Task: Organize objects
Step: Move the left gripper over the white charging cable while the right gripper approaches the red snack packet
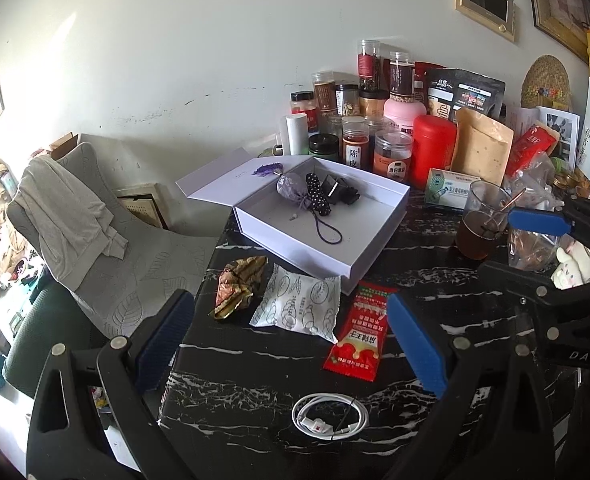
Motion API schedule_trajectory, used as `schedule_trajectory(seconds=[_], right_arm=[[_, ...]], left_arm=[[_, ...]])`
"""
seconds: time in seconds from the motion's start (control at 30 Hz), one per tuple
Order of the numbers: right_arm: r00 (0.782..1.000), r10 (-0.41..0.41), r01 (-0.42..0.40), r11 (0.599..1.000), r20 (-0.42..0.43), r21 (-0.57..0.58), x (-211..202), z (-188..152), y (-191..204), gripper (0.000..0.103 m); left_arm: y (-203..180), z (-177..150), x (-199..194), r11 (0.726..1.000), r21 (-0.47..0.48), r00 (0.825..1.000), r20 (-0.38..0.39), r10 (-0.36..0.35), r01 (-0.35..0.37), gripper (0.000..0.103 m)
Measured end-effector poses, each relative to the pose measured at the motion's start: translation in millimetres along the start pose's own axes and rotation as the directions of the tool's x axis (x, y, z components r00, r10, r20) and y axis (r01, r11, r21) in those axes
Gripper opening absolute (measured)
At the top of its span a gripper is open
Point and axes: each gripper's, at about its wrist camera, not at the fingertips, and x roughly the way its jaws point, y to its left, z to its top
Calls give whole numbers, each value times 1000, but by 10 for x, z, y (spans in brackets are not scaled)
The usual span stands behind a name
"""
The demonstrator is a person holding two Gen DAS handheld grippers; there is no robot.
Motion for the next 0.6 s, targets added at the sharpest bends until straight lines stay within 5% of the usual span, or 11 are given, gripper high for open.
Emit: schedule_trajectory(seconds=[0.6], right_arm=[[993, 87, -89, 996, -83, -28, 247, -550, 212, 66]], left_arm=[[67, -698, 189, 998, -63, 995, -91, -35, 29, 97]])
